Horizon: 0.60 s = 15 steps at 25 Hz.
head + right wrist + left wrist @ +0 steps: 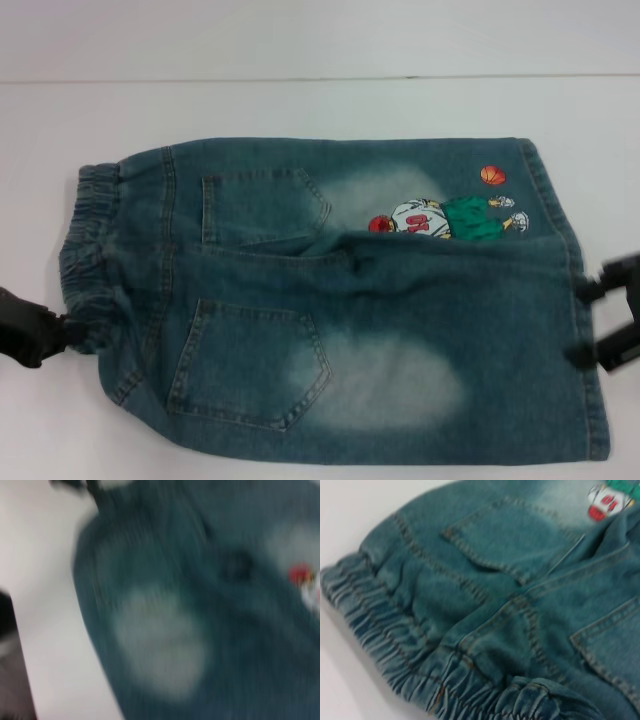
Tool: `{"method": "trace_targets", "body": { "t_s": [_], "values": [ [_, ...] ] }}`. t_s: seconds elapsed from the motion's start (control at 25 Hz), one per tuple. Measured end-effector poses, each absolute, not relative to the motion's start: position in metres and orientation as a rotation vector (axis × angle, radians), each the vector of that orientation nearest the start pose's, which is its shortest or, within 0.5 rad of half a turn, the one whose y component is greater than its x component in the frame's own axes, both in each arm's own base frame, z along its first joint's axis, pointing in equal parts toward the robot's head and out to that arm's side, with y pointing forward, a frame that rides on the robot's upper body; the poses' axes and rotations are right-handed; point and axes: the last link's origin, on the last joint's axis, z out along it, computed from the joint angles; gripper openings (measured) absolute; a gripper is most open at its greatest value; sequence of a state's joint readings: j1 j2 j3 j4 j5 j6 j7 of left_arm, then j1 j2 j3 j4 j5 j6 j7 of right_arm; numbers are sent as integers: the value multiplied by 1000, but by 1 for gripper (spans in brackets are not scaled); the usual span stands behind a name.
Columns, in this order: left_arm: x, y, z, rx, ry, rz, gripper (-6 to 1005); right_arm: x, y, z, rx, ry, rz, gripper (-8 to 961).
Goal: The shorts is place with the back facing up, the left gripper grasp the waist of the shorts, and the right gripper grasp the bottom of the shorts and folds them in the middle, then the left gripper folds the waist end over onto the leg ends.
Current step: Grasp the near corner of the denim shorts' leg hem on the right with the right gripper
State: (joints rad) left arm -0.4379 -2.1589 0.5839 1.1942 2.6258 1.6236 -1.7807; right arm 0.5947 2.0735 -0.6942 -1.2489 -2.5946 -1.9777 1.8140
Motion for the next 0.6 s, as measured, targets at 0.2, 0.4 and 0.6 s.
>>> {"method": "trace_targets", "body": {
  "t_s": [0.2, 0.4, 0.6],
  "values": [
    [-314, 300, 57, -2578, -985, 79, 60, 238, 319, 60, -2917, 845, -646, 941],
    [-313, 299, 57, -2587, -989, 72, 60, 231, 316, 45, -2904, 865, -844, 941],
    [-315, 298, 57, -2578, -994, 67, 59, 239, 309, 35, -2882, 937, -983, 941]
  ]
}}
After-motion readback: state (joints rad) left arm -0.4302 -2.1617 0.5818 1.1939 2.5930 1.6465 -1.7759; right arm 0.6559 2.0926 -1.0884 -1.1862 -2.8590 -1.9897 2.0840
